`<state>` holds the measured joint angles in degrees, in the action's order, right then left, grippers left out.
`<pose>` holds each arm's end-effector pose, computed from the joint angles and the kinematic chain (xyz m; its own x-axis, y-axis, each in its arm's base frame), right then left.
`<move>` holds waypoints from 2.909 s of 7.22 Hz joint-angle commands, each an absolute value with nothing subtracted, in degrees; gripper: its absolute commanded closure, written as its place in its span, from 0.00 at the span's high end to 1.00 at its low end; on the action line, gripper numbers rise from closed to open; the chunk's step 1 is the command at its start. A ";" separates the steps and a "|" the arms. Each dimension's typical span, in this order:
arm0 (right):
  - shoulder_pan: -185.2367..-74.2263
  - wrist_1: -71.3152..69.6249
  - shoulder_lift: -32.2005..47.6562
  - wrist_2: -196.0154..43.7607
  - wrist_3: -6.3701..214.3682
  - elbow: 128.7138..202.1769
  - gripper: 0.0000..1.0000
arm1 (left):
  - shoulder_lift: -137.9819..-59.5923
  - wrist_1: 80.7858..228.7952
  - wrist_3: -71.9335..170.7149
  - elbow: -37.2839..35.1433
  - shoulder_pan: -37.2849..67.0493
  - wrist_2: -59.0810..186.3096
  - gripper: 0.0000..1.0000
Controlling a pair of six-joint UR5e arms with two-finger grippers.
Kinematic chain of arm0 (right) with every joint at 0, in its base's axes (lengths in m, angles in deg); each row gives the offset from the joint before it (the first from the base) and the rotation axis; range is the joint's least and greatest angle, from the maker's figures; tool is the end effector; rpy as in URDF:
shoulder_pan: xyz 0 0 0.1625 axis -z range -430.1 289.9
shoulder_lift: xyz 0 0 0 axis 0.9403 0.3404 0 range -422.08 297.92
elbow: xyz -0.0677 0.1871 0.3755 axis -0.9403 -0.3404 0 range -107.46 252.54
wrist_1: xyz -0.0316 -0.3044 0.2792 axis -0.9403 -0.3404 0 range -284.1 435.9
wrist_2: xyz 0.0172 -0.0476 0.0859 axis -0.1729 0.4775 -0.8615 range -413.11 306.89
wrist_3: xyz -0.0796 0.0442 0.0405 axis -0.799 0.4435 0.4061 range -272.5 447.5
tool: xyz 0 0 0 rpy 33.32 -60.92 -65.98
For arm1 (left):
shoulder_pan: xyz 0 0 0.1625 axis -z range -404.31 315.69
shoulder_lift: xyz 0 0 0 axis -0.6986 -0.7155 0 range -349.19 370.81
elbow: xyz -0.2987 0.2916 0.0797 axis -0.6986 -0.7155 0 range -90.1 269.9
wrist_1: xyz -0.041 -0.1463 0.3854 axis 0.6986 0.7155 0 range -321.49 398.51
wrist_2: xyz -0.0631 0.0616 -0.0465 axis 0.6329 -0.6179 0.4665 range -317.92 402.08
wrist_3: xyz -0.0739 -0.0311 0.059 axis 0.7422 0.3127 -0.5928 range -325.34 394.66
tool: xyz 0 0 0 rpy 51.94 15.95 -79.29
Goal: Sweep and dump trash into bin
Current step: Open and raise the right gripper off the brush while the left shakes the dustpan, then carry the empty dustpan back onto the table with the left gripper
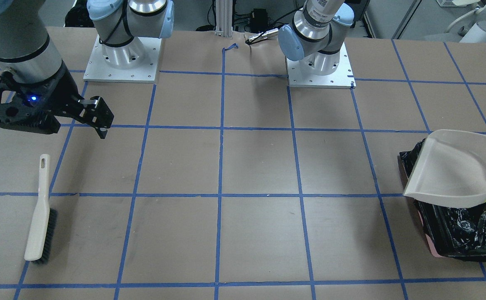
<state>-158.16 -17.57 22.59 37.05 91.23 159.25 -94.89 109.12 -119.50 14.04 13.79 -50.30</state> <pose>0.1149 -0.5378 0.4745 -0.9951 0.0989 0.0012 0.0988 0.9948 -0.0250 0.2245 -0.6053 0.4968 0.5382 0.8371 -0.0979 0.8195 -0.4926 0.2929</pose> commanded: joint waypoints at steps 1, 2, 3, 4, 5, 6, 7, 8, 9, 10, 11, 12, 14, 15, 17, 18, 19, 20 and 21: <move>-158.78 -17.88 23.26 31.88 90.40 159.29 1.00 | -95.36 111.37 -100.61 13.35 21.13 -49.76 0.00; -158.78 -17.88 23.70 32.06 90.57 159.29 1.00 | -96.41 111.37 -94.69 13.09 23.86 -49.76 0.00; -158.78 -17.01 24.57 32.06 90.57 159.46 1.00 | -97.12 111.37 -89.23 12.30 25.46 -49.68 0.00; -158.87 -16.91 24.58 32.23 90.57 159.46 1.00 | -97.91 111.37 -85.44 11.25 26.08 -48.63 0.00; -158.78 -16.82 24.67 35.02 90.66 159.55 1.00 | -98.70 111.20 -81.66 9.93 26.09 -46.88 0.00; -158.87 -16.13 24.76 36.01 90.66 159.81 1.00 | -99.75 110.24 -79.10 8.70 26.09 -46.95 0.00; -158.87 -15.60 25.45 36.02 90.84 160.07 1.00 | -100.72 109.88 -76.90 8.51 26.09 -46.95 0.00; -158.78 -15.59 25.72 36.02 91.10 160.77 1.00 | -101.77 109.79 -73.57 8.51 26.09 -46.87 0.00; -158.87 -15.59 25.90 36.02 91.19 161.04 1.00 | -102.82 109.88 -70.84 8.60 26.26 -46.86 0.00; -158.87 -15.59 25.81 36.02 91.19 161.04 1.00 | -103.71 109.88 -67.94 8.51 26.70 -46.95 0.00; -158.78 -15.59 25.90 36.10 91.28 161.22 1.00 | -104.41 109.79 -65.73 8.51 27.83 -47.13 0.00; -158.87 -15.59 25.90 36.10 91.45 161.22 1.00 | -105.11 109.18 -64.93 8.51 28.11 -47.39 0.00; -158.87 -15.59 25.99 36.10 91.28 161.31 1.00 | -106.26 109.09 -61.43 8.60 28.46 -47.13 0.00; -158.78 -15.59 25.90 36.02 91.19 161.31 1.00 | -107.22 107.70 -61.32 8.60 28.72 -47.65 0.00; -158.78 -15.59 25.90 36.10 91.28 161.31 1.00 | -108.19 107.51 -61.49 8.60 29.42 -47.66 0.00; -158.78 -15.59 25.90 36.19 91.28 161.31 1.00 | -108.37 106.81 -62.80 8.77 30.91 -47.66 0.00; -158.78 -15.68 25.90 36.19 91.28 161.31 1.00 | -108.89 104.02 -65.51 8.69 32.31 -47.83 0.00; -158.78 -15.68 25.90 36.19 91.36 161.31 1.00 | -109.68 103.03 -68.49 8.60 32.68 -47.92 0.00; -158.78 -15.77 25.90 36.28 91.28 161.31 1.00 | -110.21 103.02 -70.00 8.43 32.85 -47.92 0.00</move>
